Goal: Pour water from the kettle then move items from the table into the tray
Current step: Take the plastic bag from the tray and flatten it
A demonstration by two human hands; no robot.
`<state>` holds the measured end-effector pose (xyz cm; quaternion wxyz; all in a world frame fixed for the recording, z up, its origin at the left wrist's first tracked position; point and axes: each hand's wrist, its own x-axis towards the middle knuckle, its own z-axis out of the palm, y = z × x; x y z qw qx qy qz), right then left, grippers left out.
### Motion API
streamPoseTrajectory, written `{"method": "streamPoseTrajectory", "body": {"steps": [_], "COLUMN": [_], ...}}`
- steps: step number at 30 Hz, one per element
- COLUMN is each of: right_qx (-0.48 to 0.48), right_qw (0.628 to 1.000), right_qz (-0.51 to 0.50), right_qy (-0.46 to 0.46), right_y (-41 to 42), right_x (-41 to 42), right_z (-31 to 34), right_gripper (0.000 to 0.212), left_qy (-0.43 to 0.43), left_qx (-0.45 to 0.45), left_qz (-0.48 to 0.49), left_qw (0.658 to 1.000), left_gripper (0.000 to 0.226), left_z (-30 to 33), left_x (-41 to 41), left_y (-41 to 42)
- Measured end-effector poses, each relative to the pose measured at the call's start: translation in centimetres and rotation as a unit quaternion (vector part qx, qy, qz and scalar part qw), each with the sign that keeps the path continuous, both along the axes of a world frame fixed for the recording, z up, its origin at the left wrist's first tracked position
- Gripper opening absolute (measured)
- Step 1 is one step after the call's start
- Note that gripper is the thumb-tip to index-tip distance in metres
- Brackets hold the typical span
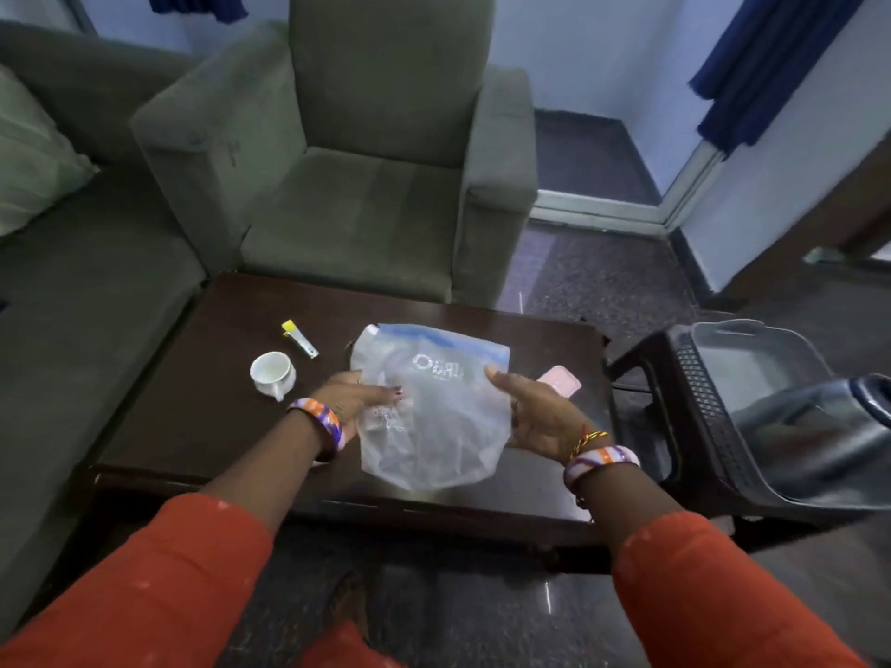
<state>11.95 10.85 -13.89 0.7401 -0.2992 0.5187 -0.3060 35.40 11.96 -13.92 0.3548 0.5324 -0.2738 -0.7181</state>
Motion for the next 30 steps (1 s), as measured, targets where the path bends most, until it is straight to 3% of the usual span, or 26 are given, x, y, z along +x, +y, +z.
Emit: {"method": "streamPoseTrajectory", "body": {"steps": [2,4,7,10,12,16,17,20,21,24,26,29,30], "right_qx": [-0.006,-0.023,-0.088,-0.16,-0.199,-0.252,-0.258,-0.258,-0.254,-0.21,-0.14,-0.064,-0.061], "right_qw": [0.999,1.0,0.994,0.98,0.967,0.96,0.959,0.956,0.955,0.959,0.971,0.989,0.991], "right_qz": [0.032,-0.018,-0.065,-0.11,-0.146,-0.123,-0.122,-0.14,-0.151,-0.178,-0.19,-0.133,-0.119], "right_qy": [0.019,-0.011,-0.009,0.043,0.057,0.005,0.002,0.003,0.02,0.066,0.051,0.011,0.002], "right_y": [1.8,3.0,3.8,3.9,4.3,6.2,6.8,7.6,7.7,8.0,8.3,8.8,8.9], "right_x": [-2.4,-4.6,-7.8,-10.4,-11.9,-14.8,-15.5,-17.4,-18.0,-19.6,-20.9,-23.2,-23.7], "right_z": [0.8,1.6,3.2,4.9,6.2,8.4,8.7,8.4,8.2,7.7,7.3,6.8,6.8], "right_gripper": [0.015,0.018,0.031,0.021,0.029,0.056,0.057,0.058,0.056,0.033,0.016,0.056,0.054], "left_qy": [0.031,0.037,0.013,0.032,0.075,0.161,0.161,0.152,0.15,0.091,0.022,-0.054,-0.076], "left_qx": [-0.028,-0.054,-0.113,-0.154,-0.15,-0.065,-0.049,0.008,0.009,-0.049,-0.1,-0.15,-0.161], "left_qz": [-0.002,-0.019,-0.01,-0.011,-0.011,0.013,-0.003,-0.1,-0.132,-0.132,-0.094,-0.075,-0.078], "left_qw": [0.999,0.998,0.993,0.987,0.986,0.985,0.986,0.983,0.98,0.986,0.99,0.984,0.981], "left_gripper": [0.015,0.013,0.025,0.036,0.042,0.019,0.024,0.059,0.056,0.015,0.015,0.018,0.023], "left_z": [1.3,2.8,4.4,5.6,6.1,6.4,6.4,5.9,5.9,6.3,5.9,5.7,5.7], "left_x": [-2.3,-4.4,-7.6,-10.8,-12.7,-15.4,-15.9,-17.3,-17.9,-20.5,-22.3,-24.6,-25.3], "left_y": [0.2,0.2,0.3,1.0,1.6,1.9,2.1,2.7,3.1,3.8,3.4,2.4,2.0]}}
